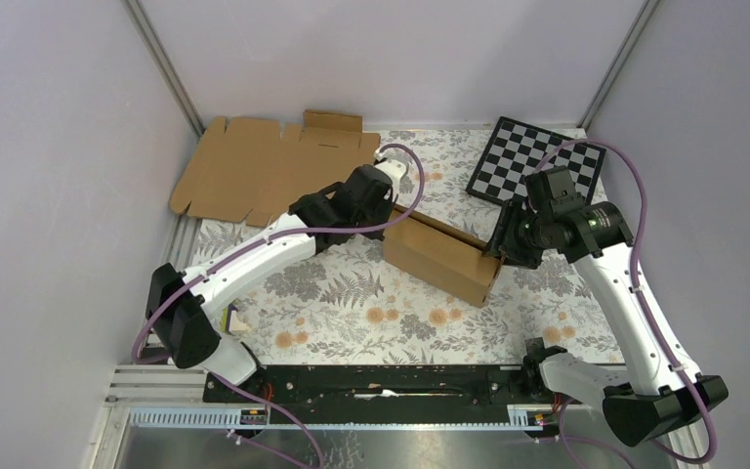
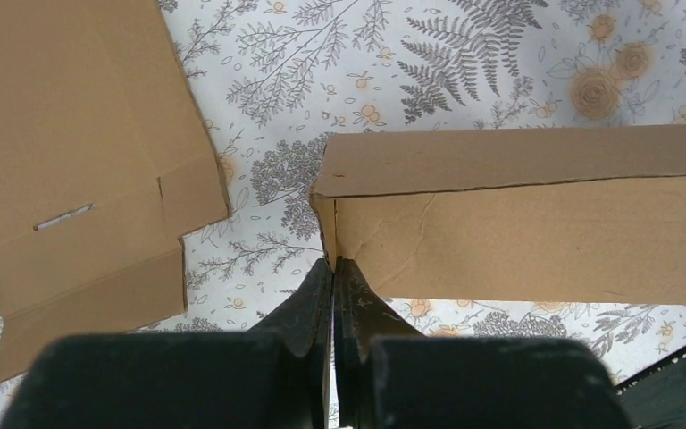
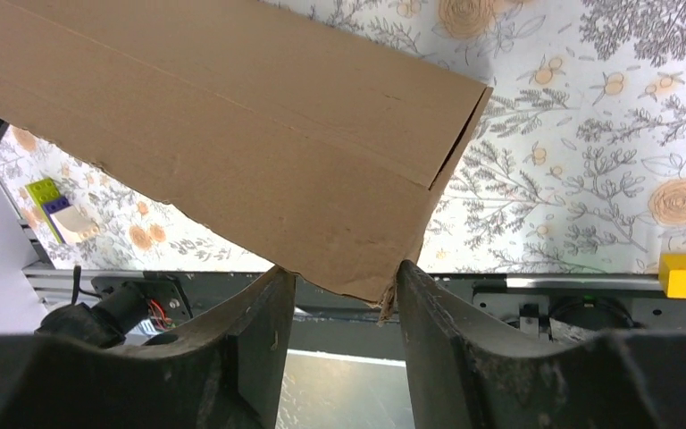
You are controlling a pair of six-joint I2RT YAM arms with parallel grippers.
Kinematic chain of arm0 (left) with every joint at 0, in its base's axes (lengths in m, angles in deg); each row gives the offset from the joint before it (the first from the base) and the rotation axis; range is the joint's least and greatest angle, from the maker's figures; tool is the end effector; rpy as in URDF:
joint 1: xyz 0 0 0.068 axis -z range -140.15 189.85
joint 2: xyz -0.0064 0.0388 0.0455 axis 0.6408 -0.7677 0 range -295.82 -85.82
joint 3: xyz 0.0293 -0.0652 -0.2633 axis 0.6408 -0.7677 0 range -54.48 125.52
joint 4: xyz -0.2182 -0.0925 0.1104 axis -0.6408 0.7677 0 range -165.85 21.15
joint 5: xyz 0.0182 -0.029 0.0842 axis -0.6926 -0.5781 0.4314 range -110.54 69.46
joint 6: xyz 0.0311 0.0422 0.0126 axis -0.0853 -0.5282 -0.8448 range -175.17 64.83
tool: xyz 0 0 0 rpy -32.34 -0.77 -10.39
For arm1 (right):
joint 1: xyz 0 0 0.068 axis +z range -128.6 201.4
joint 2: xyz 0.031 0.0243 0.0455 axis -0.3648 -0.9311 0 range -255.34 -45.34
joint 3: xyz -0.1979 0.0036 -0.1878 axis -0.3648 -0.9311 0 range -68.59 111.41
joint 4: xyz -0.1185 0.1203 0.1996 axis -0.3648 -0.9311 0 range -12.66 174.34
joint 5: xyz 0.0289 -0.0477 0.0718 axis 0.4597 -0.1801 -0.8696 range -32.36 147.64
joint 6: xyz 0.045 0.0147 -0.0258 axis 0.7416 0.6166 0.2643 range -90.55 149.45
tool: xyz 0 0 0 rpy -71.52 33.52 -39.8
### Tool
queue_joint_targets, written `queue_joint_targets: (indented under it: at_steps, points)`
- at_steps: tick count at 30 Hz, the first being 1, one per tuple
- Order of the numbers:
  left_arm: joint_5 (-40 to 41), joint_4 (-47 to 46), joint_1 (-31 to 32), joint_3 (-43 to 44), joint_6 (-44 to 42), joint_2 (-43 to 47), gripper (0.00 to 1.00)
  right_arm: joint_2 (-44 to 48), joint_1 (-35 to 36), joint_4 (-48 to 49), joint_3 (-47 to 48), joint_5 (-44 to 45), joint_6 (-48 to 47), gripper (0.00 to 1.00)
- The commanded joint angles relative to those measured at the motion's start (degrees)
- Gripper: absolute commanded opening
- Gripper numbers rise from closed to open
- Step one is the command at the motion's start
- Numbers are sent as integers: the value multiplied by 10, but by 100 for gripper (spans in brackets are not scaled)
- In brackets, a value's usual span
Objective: Fold the paper box
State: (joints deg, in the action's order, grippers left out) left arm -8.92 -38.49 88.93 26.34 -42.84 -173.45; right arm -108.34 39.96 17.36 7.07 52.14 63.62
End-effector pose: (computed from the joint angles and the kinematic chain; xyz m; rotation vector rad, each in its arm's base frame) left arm 0.2264 -0.2504 0.3319 0.6419 2.2518 -0.3002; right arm 0.1789 0.0637 0.3721 0.3112 2.5651 0.4803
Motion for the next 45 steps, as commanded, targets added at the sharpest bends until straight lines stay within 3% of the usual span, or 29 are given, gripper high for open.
queue_joint_targets:
  at_steps: [1,4,10,17,24,27,29,36,42,45]
  points:
    - [-43,-100,-3,-53,8,34,0,0,1,83,-5,5,-1,52]
    - [-46,-181,-2,-111,7,54,0,3,1,85,-22,48,-21,52]
    - [-43,-224,-2,-148,1,41,0,-7,0,93,-51,81,-41,47]
    - [-53,-208,-3,-135,8,86,41,-18,-2,93,-50,103,-68,45]
    - [-45,-128,-5,-66,-28,118,68,-28,-4,93,-43,97,-89,45]
    - [-83,-116,-20,-47,-62,123,76,-32,-4,94,-41,98,-94,45]
    - [-134,-116,-34,-38,-102,123,97,-31,-3,97,-44,90,-95,46]
    - [-337,-182,-57,-22,-277,99,99,-25,-4,103,-48,88,-101,47]
    - [-409,-94,-57,116,-387,-29,99,-14,-4,101,-46,98,-113,54]
    - [-459,-37,-58,190,-415,-95,99,-8,-4,100,-52,99,-117,51]
